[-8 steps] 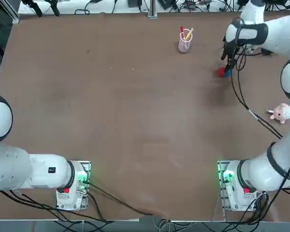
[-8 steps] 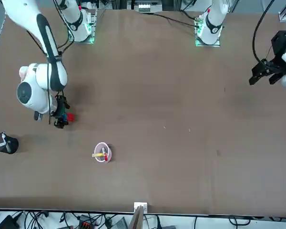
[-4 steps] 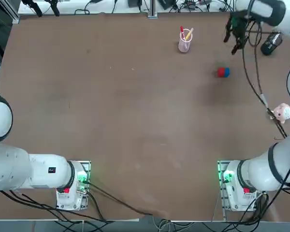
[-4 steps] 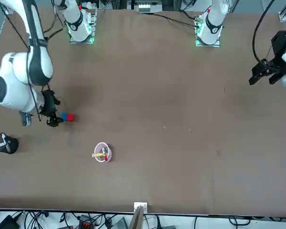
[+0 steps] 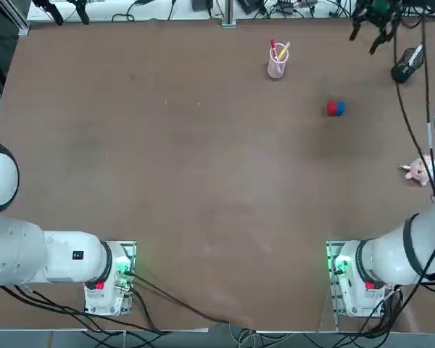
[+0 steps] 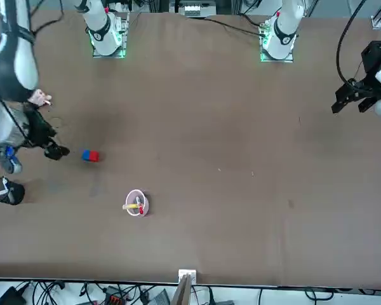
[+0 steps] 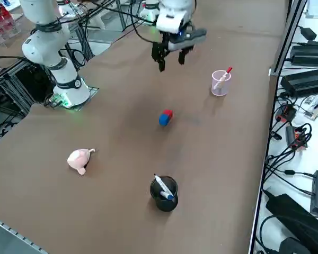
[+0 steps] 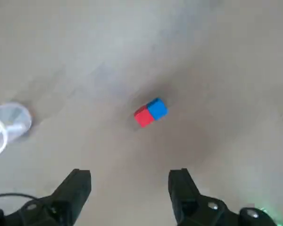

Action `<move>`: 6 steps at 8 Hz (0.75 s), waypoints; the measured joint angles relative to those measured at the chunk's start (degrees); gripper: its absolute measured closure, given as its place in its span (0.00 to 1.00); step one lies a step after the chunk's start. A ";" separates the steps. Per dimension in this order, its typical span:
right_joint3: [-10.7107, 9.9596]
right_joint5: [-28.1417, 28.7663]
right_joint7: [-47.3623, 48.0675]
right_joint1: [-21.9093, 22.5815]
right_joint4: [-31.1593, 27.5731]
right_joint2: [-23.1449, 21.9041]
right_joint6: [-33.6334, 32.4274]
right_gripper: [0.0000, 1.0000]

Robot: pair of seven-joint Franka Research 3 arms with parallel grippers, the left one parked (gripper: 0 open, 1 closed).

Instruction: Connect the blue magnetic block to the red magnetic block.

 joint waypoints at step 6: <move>0.17 -5.95 -31.23 -0.97 -3.28 -12.21 -1.70 0.00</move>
